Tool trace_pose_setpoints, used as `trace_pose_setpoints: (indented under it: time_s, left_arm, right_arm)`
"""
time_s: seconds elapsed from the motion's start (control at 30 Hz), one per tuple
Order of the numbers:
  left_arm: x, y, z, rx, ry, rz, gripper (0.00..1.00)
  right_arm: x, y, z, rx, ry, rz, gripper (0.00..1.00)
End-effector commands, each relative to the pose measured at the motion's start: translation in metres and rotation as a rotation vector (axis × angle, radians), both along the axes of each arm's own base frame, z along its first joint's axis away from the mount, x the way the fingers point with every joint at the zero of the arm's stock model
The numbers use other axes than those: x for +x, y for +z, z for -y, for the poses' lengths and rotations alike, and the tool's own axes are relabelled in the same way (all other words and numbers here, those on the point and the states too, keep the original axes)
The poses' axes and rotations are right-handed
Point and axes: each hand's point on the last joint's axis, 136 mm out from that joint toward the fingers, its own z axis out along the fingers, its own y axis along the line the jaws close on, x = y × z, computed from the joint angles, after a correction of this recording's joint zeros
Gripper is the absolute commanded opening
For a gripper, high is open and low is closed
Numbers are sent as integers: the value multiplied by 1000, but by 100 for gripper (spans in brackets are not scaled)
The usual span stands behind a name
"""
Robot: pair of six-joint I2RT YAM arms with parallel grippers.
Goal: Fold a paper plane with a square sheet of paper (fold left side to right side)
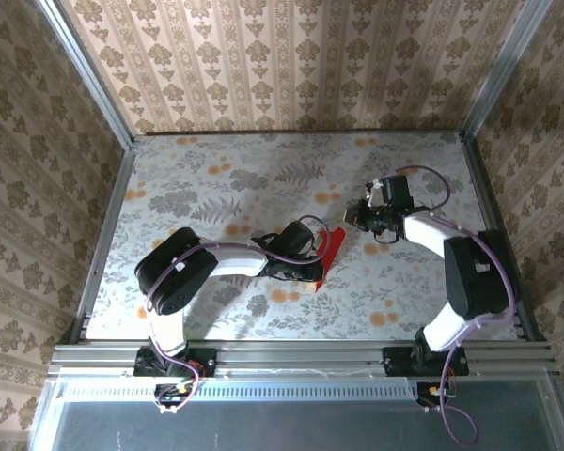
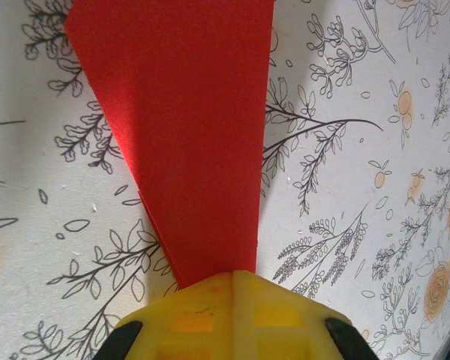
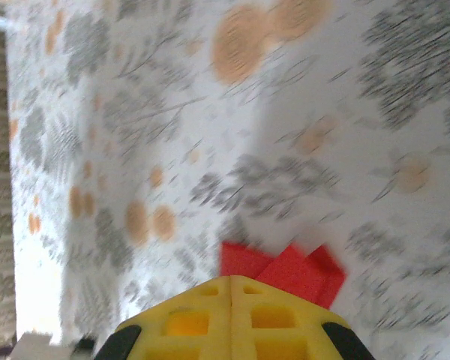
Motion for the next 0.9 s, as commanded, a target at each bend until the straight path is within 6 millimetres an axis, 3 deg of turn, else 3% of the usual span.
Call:
trace_pose_setpoints:
  time_s: [0.0,0.23,0.5,0.67,0.87]
  left_arm:
    - [-26,-48,-51,248,-5,-85,0]
    - [-22,-40,-44,202,0,-79,0]
    - [-15,-26,-35,145,0,-65,0]
    - [-3,2,-27,71,-4,-38,0]
    - [4,52,-15,-47,-28,4,0]
  right_arm:
    - [-38,-15,-19,-8,39,-82,2]
    - [-75,-50,-47,-4,84,-180,3]
    - [-94,-94,-46,-51,95,-286,2]
    - [-107,-110,-35,-116,87,-334,1]
    - [-117,-118,-25,-175,93,-369,0]
